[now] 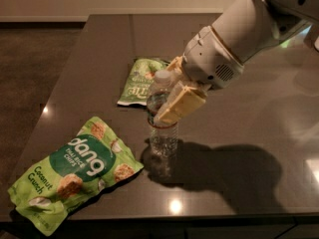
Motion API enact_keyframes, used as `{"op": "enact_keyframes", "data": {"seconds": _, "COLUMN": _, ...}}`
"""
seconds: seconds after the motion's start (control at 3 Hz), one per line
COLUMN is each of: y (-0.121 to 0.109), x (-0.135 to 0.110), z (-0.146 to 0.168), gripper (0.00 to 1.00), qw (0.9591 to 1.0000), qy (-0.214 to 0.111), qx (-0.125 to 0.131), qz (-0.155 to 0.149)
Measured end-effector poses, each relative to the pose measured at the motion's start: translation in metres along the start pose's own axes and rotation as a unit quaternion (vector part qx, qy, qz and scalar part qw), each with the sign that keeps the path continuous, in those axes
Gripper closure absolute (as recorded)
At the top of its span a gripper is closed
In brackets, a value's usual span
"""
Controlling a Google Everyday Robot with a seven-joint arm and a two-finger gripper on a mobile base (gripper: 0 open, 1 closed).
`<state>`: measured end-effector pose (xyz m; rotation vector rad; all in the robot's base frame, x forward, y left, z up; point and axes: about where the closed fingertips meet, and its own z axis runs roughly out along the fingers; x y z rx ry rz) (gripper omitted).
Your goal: Move water bottle near green rice chip bag
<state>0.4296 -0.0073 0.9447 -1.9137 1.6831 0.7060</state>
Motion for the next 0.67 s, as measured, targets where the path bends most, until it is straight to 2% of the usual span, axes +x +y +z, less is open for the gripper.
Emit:
{"op": "enact_keyframes", "data": {"seconds": 0.33, "y": 0.0005, "x": -0.0019, "z": 0.0005, "gripper": 0.0, "qw": 1.0, "qy": 0.0, "qx": 0.0, "qz": -0.002}}
{"op": "enact_keyframes", "data": {"seconds": 0.67, "y": 0.0005, "x": -0.0019, "z": 0.0005, "gripper": 0.0, "qw": 1.0, "qy": 0.0, "qx": 0.001, "qz": -0.002}}
